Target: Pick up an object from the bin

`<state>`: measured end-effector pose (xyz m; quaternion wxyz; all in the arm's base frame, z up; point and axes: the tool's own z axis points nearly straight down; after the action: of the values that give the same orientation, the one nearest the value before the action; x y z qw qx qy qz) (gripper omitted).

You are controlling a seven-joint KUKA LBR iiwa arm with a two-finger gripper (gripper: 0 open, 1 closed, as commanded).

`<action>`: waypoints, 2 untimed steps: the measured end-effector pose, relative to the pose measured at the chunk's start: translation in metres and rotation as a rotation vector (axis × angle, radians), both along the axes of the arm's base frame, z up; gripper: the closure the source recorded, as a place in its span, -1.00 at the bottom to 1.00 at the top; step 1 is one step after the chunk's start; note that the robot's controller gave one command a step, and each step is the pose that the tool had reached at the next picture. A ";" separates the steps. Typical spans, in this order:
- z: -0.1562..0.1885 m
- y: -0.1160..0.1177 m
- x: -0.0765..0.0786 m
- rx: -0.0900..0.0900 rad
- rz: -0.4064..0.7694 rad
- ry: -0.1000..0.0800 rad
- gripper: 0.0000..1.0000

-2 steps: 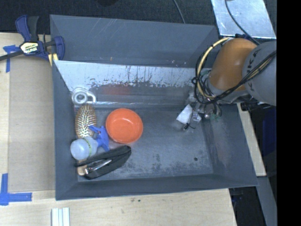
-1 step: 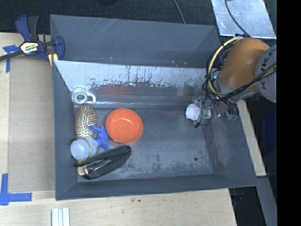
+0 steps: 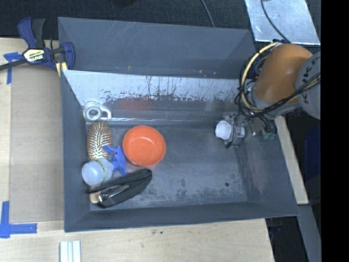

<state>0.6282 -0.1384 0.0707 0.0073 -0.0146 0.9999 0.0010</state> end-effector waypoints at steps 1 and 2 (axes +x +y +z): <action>0.003 0.000 0.000 -0.001 0.001 -0.002 1.00; 0.009 0.000 0.001 -0.002 0.001 -0.007 1.00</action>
Offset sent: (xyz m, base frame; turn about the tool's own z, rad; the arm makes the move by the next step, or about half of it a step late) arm -0.0001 0.0003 0.0079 -0.0005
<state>0.6294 -0.1386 0.0794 0.0110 -0.0150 0.9998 0.0001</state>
